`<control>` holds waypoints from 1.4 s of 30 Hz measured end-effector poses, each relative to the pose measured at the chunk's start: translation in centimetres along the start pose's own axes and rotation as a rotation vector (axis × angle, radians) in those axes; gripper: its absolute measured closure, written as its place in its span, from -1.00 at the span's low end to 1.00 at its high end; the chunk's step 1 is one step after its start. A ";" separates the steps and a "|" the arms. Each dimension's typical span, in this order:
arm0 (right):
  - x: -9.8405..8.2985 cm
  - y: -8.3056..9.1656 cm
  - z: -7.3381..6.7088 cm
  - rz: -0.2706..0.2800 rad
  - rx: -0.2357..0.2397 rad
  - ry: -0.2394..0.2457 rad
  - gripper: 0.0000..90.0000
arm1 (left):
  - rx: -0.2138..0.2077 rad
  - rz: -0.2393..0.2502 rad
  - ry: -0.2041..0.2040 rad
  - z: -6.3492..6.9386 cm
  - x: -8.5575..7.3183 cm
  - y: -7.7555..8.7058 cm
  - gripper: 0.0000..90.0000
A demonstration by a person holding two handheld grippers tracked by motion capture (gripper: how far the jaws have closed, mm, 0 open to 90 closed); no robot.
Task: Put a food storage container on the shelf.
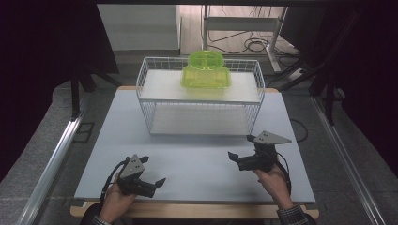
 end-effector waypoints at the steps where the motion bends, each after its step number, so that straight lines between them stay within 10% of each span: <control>1: 0.0 0.0 0.0 0.000 0.000 0.000 -1.00 | 0.000 0.000 0.000 0.0 0.0 0.0 -1.00; 42: -4.4 1.8 1.6 -0.043 -0.073 -0.062 -0.96 | 0.028 -0.017 0.032 -0.6 -0.4 -0.3 -0.98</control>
Point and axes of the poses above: each handheld gripper's, and its own axes: y roughly backward along the jaws, x roughly out of its top, z roughly to its right, the point moved 7 cm from there along -y, roughly forward along the jaws, and after that the axes turned 3 degrees about -z, right-handed, at the moved point
